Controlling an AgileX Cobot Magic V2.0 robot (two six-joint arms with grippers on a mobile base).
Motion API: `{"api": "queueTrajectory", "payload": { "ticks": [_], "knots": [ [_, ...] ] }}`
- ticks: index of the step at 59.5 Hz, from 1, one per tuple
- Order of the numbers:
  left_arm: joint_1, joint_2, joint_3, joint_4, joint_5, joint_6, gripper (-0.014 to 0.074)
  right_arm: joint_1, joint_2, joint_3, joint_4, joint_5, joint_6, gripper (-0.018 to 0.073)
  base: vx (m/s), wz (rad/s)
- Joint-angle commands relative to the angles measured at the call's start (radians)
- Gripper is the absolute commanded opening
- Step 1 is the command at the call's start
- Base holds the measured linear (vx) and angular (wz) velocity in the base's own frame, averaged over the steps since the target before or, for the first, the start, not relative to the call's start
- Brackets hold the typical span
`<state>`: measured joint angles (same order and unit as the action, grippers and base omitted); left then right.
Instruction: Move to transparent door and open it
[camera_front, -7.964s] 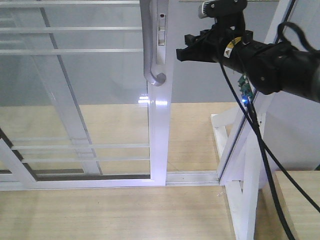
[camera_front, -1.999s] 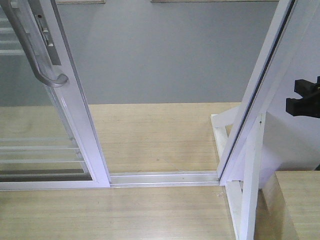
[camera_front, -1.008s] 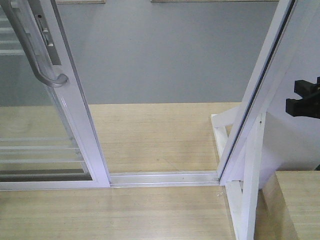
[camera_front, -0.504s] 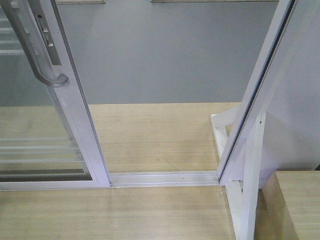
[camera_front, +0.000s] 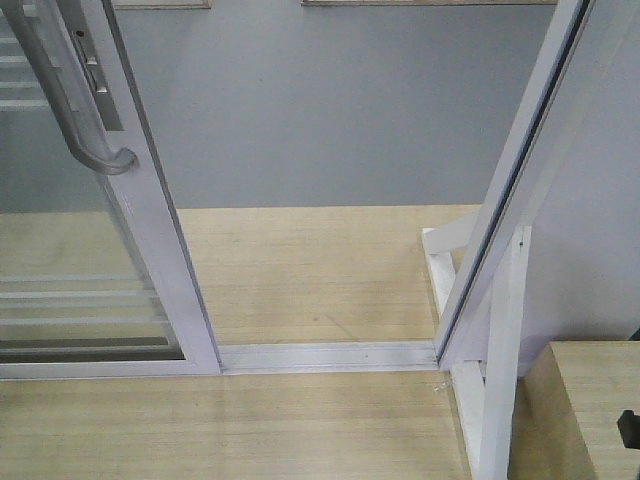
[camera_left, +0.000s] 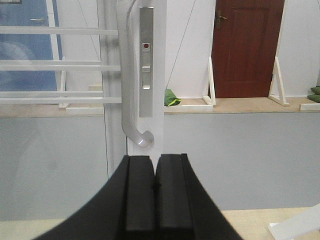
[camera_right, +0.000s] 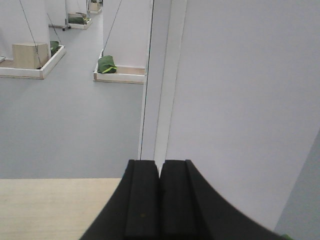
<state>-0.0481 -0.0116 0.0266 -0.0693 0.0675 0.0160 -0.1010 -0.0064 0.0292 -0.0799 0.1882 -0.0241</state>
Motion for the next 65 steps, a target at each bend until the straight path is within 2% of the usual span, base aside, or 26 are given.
{"api": "queueTrajectory", "payload": {
  "ticks": [1,65],
  "knots": [
    [-0.005,-0.012,0.03,-0.01,-0.076,-0.008,-0.0006,0.003,-0.012,0.015,0.007,-0.063,0.001,-0.0008,0.0,0.0],
    [-0.005,-0.011,0.03,-0.01,-0.075,-0.008,-0.0006,0.003,-0.018,0.015,0.018,-0.073,0.001,-0.0008,0.0,0.0]
  ]
}}
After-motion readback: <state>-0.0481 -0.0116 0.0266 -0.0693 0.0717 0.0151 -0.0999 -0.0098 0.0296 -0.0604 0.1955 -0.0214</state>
